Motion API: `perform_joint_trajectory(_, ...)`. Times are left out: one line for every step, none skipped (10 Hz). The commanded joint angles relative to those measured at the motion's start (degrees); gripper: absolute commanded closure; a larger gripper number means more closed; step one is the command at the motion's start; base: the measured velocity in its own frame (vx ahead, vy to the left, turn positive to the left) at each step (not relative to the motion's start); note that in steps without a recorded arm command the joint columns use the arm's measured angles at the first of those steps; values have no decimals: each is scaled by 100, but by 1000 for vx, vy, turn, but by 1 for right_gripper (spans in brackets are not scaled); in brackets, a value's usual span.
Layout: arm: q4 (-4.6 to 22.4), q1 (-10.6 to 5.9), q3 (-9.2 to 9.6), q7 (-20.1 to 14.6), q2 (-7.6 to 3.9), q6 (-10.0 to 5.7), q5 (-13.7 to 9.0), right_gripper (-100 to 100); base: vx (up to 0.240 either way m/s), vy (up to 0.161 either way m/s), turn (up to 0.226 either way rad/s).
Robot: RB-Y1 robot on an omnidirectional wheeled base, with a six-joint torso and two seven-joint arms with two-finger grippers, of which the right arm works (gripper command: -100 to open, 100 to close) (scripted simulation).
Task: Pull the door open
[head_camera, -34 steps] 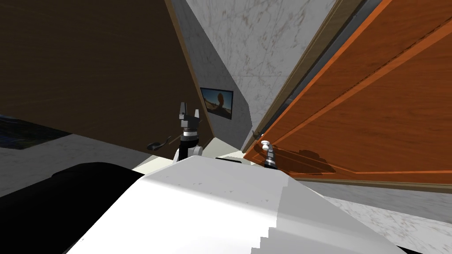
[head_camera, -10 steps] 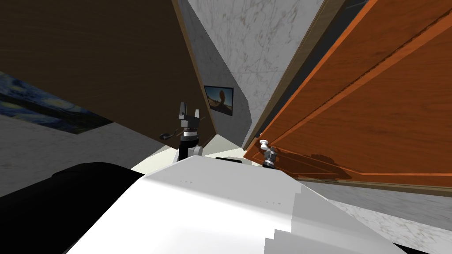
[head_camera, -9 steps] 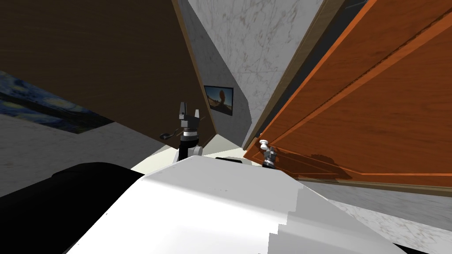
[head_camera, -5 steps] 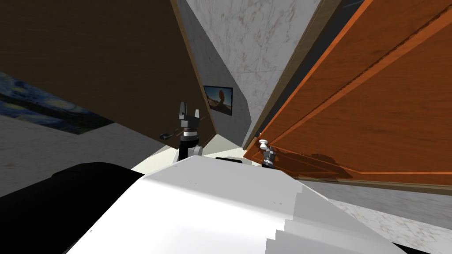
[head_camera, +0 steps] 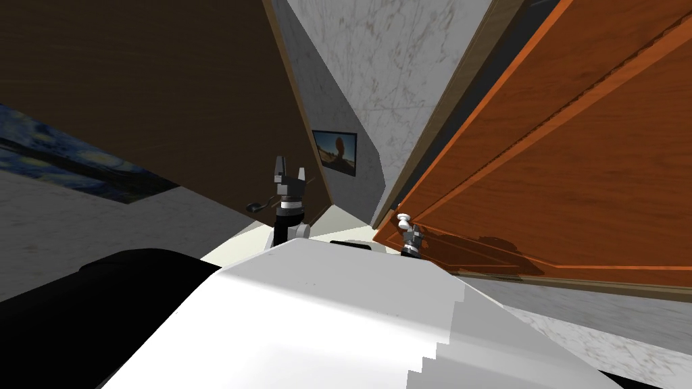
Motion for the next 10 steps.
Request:
perform_joint_trajectory(32, -189, 157, -38, 91, -175, 76, 100, 4, -6, -17)
perform_joint_trajectory(32, -189, 157, -38, 91, -175, 76, 100, 9, 10, -6)
perform_joint_trajectory(32, -189, 157, -38, 91, -175, 76, 100, 10, 0, 4)
perform_joint_trajectory(32, -189, 157, -38, 91, -175, 76, 100, -4, -6, 1)
perform_joint_trajectory(32, -189, 157, -38, 91, -175, 76, 100, -3, -4, 28)
perform_joint_trajectory(-3, 54, 4, -260, -13, -4, -46, 100, -41, -30, 98)
perform_joint_trajectory(6, 59, 2, -385, -23, -3, -70, 100, -69, -33, 110)
perform_joint_trajectory(16, 65, 0, -524, -35, -1, -98, 100, -71, -2, 83)
perform_joint_trajectory(29, 73, -4, -685, -51, 1, -133, 100, -87, 13, 97)
perform_joint_trajectory(42, 81, -7, -851, -66, 3, -168, 100, -108, 11, 142)
